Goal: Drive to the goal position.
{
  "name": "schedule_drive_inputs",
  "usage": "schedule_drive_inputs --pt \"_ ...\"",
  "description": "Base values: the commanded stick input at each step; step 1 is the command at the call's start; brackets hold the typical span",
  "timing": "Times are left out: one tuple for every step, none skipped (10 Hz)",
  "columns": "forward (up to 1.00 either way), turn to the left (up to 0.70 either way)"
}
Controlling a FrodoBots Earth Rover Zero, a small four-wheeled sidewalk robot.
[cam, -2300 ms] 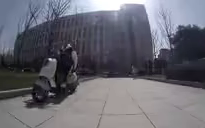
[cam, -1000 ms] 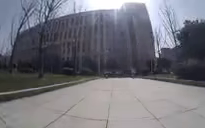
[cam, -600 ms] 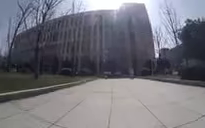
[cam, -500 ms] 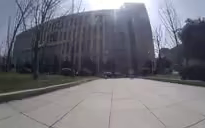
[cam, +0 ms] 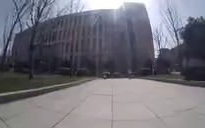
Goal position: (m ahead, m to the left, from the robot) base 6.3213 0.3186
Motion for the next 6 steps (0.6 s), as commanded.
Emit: schedule_drive_inputs --pt "0.70 0.00" --pt "0.70 0.06" --pt "0.70 0.14" --pt "0.70 0.14" --pt "0.70 0.13" --pt "0.70 0.08"
